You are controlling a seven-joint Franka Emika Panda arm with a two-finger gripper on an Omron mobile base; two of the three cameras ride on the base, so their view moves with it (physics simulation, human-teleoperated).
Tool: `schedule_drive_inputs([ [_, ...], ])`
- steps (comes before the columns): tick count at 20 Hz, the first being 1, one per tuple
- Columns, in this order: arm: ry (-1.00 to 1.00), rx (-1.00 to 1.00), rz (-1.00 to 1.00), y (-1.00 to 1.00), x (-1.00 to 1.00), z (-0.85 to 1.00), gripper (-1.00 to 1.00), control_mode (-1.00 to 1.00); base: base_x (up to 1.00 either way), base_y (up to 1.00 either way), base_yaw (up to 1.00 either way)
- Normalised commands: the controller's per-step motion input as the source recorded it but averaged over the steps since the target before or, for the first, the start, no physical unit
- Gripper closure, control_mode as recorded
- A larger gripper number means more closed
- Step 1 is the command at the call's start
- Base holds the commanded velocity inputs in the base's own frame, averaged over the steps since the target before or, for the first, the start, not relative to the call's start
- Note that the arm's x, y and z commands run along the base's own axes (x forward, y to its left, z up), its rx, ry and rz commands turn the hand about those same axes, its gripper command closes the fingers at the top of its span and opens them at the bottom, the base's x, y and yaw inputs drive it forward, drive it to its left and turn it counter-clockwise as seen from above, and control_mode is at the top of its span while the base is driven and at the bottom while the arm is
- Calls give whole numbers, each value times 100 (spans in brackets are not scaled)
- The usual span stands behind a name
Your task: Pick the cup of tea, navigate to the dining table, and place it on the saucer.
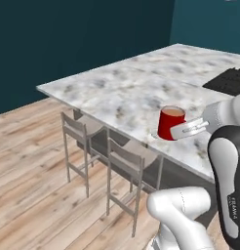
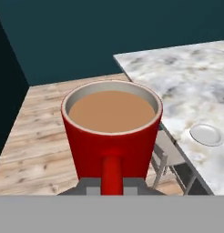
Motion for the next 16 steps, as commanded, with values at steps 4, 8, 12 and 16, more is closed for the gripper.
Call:
schedule_drive_inputs([
  [4, 0, 0, 0, 0, 0, 0, 100, 100, 63, -24, -37],
  [8, 0, 0, 0, 0, 0, 0, 100, 100, 31, -15, -34],
  [12, 0, 0, 0, 0, 0, 0, 100, 100, 75, 4, -25],
  [16, 0, 0, 0, 0, 0, 0, 100, 100, 49, 23, -14],
])
